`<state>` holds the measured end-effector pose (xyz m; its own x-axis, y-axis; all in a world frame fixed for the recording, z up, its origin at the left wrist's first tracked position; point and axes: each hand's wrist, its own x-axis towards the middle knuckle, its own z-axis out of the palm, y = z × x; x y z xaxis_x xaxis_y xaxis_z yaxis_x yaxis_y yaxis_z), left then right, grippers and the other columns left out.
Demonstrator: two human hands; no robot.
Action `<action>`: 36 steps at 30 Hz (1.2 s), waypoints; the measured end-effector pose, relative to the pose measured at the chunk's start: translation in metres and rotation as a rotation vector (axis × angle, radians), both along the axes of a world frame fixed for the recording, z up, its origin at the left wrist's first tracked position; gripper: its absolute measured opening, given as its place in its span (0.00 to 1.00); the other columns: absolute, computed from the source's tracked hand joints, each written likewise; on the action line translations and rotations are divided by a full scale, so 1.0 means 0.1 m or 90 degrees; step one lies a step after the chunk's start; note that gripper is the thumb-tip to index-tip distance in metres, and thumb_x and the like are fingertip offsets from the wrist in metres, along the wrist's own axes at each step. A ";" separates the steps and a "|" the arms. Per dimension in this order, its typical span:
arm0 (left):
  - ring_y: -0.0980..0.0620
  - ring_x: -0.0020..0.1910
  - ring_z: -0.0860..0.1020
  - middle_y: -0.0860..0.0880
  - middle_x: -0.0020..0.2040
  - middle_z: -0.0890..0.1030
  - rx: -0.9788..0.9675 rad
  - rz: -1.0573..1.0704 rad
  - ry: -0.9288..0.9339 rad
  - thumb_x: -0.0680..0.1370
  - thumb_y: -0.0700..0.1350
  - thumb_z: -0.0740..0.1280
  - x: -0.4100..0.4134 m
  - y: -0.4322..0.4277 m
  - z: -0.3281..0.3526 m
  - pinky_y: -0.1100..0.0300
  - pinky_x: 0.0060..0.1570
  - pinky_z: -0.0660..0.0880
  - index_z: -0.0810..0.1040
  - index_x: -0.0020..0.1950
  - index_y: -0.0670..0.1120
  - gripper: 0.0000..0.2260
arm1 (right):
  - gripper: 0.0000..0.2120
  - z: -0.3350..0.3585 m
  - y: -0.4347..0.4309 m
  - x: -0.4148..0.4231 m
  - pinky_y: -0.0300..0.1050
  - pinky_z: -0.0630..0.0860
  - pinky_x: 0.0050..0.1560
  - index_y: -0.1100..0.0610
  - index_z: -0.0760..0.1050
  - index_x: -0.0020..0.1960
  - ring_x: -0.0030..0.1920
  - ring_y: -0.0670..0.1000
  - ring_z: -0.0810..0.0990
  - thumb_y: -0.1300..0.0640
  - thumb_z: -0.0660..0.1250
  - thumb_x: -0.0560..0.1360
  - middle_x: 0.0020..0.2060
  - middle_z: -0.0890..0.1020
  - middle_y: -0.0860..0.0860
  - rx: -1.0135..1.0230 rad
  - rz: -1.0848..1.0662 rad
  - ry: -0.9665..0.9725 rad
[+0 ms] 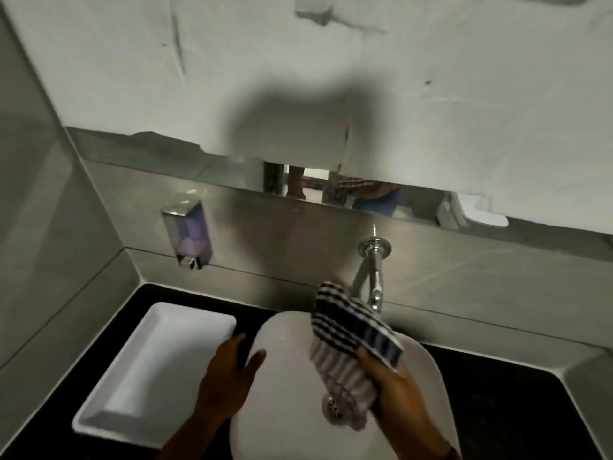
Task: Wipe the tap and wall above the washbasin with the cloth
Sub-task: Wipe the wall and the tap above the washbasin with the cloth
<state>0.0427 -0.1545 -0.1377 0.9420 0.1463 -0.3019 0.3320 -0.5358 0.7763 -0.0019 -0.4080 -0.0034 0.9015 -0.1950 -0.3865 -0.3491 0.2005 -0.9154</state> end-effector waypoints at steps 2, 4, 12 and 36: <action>0.50 0.76 0.62 0.53 0.78 0.60 0.206 -0.028 0.022 0.68 0.75 0.54 -0.17 -0.08 -0.25 0.47 0.72 0.65 0.50 0.77 0.57 0.42 | 0.18 0.22 -0.35 -0.03 0.57 0.80 0.58 0.58 0.80 0.63 0.47 0.55 0.88 0.54 0.73 0.74 0.44 0.90 0.52 -0.026 -0.084 -0.036; 0.51 0.78 0.57 0.55 0.80 0.54 0.243 -0.032 0.000 0.66 0.76 0.54 -0.31 -0.21 -0.41 0.48 0.74 0.63 0.40 0.77 0.59 0.45 | 0.21 0.43 -0.66 -0.01 0.54 0.79 0.59 0.57 0.82 0.62 0.50 0.54 0.89 0.45 0.72 0.74 0.47 0.90 0.51 -0.014 -0.153 -0.084; 0.49 0.74 0.66 0.51 0.75 0.67 0.347 -0.046 -0.077 0.70 0.72 0.51 -0.31 -0.17 -0.57 0.46 0.66 0.70 0.44 0.78 0.56 0.40 | 0.13 0.68 -0.57 0.71 0.36 0.77 0.31 0.51 0.83 0.43 0.29 0.38 0.82 0.54 0.63 0.83 0.34 0.86 0.44 -0.235 -0.300 -0.236; 0.38 0.67 0.73 0.39 0.72 0.71 0.156 -0.064 -0.027 0.68 0.75 0.38 0.13 -0.14 -0.60 0.40 0.67 0.69 0.61 0.75 0.44 0.48 | 0.28 0.25 0.23 1.64 0.54 0.74 0.68 0.65 0.66 0.75 0.66 0.66 0.77 0.53 0.61 0.79 0.69 0.74 0.68 -0.803 0.033 0.056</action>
